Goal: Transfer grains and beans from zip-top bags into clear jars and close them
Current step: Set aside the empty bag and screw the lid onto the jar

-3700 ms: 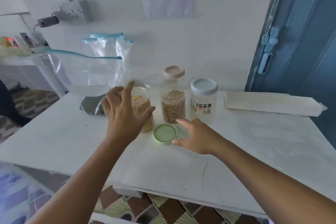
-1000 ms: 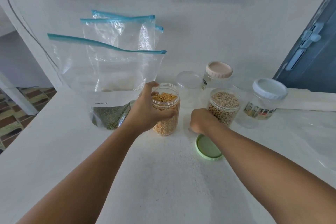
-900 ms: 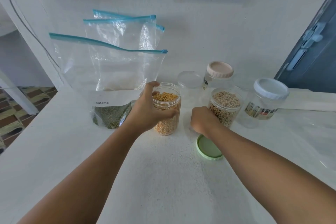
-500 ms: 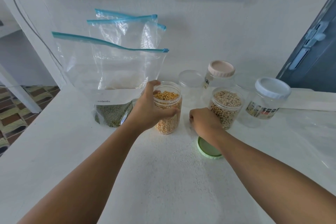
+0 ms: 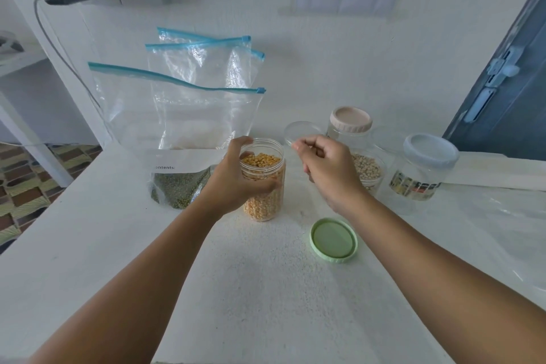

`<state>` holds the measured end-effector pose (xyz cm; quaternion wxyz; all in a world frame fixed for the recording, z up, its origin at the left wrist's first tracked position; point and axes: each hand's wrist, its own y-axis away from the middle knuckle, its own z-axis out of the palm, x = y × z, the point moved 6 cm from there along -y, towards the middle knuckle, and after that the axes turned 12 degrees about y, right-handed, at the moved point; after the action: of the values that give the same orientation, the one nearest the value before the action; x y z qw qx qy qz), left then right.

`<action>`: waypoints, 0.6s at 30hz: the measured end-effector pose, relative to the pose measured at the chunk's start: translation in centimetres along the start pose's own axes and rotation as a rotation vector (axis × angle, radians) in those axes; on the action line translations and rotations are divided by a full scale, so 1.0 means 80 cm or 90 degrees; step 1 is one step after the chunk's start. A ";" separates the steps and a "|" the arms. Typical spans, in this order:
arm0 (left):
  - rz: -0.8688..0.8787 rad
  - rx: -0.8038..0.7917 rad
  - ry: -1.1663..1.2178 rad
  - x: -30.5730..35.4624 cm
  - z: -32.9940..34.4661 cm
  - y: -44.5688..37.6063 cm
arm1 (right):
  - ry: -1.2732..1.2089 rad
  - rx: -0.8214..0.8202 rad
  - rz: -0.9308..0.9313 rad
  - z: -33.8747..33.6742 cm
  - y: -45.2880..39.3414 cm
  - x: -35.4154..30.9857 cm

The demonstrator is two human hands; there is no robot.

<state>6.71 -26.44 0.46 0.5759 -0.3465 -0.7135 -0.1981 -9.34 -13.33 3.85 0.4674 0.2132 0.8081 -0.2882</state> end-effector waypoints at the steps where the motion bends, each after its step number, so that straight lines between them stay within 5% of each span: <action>1: -0.002 0.001 0.004 0.000 0.000 0.000 | 0.019 -0.015 -0.030 0.001 -0.004 -0.012; 7: -0.007 0.017 0.024 0.005 0.003 0.003 | 0.217 -0.128 -0.170 0.020 -0.022 -0.055; 18: -0.011 0.029 0.040 0.001 0.007 0.002 | 0.312 -0.177 -0.163 0.028 -0.032 -0.043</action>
<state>6.43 -25.92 0.39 0.6038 -0.3208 -0.7025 -0.1975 -7.86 -16.99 6.62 0.2432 0.1071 0.9487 -0.1714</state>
